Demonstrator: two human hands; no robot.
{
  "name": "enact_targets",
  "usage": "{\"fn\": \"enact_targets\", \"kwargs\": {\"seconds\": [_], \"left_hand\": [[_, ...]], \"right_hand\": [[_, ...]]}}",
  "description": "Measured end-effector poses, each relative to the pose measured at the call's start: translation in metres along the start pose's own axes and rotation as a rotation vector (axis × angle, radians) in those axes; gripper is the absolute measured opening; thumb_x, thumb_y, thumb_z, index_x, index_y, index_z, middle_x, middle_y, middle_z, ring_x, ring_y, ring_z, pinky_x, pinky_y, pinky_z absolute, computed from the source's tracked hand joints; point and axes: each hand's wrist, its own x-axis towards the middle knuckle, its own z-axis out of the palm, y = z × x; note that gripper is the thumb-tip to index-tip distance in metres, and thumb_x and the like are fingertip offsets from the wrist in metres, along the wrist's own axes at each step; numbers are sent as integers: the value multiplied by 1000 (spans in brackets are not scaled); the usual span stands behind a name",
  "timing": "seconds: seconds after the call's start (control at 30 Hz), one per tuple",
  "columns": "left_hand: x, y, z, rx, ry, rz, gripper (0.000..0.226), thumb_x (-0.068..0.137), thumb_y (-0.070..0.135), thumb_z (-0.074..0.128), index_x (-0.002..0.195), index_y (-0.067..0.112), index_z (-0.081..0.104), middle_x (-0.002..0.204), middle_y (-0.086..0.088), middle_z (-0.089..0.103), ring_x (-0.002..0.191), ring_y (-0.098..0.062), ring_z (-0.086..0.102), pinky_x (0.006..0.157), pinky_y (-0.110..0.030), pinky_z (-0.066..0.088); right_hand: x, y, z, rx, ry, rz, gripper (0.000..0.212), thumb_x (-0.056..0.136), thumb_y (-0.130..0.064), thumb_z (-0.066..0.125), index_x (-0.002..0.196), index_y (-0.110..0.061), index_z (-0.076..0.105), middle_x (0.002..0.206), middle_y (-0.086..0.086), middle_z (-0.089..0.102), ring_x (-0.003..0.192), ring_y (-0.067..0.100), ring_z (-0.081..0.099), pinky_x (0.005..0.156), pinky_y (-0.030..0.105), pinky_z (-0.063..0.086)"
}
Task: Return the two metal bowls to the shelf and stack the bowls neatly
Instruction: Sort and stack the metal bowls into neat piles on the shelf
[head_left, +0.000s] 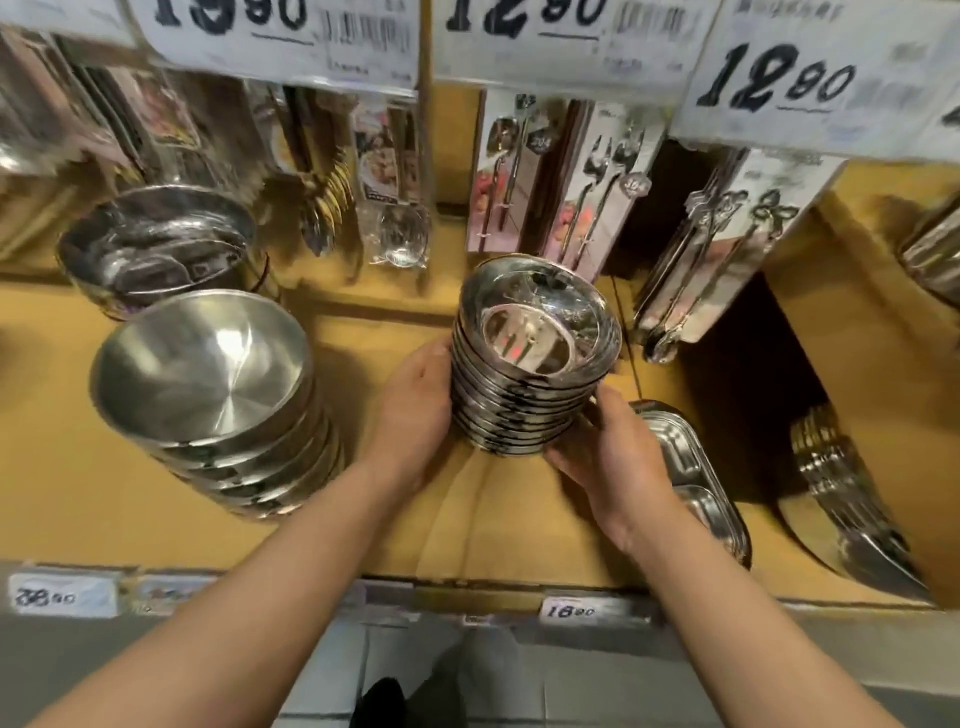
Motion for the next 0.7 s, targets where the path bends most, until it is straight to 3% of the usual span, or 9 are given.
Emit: {"fn": "enact_targets", "kwargs": {"seconds": [0.1,0.23,0.37,0.53,0.7], "left_hand": [[-6,-9,-4,-50,-6,32,42,99,34,39,128,24,68,125,4,71,123,-20,61,109,-49,45],[-6,-15,-1,-88,-5,-19,44,101,2,42,137,16,61,131,-4,68,127,-24,59,113,-47,43],[-11,-17,0,43,36,34,41,101,5,47,137,20,60,129,3,68,124,-15,59,114,-42,43],[-16,-15,1,139,66,85,43,101,9,47,139,24,60,127,10,67,120,-7,58,114,-33,41],[-18,-15,1,104,59,86,44,101,6,46,139,23,60,129,6,67,124,-11,58,116,-37,40]], "right_hand": [[-6,6,-3,-36,-12,-49,35,107,-28,39,134,-23,61,130,2,69,126,24,61,89,36,53],[-6,4,-4,-62,-25,-78,35,107,-22,39,132,-24,63,130,1,69,128,26,60,92,37,52],[-1,2,-3,-104,-12,-113,36,106,-22,37,119,-28,70,122,-5,73,124,23,61,100,42,50],[1,4,-2,-108,-1,-109,40,106,-28,38,99,-38,75,104,-18,77,113,12,66,77,31,51],[2,6,-6,-139,-20,-111,36,107,-33,36,116,-36,71,108,-21,76,116,11,65,85,32,51]]}}
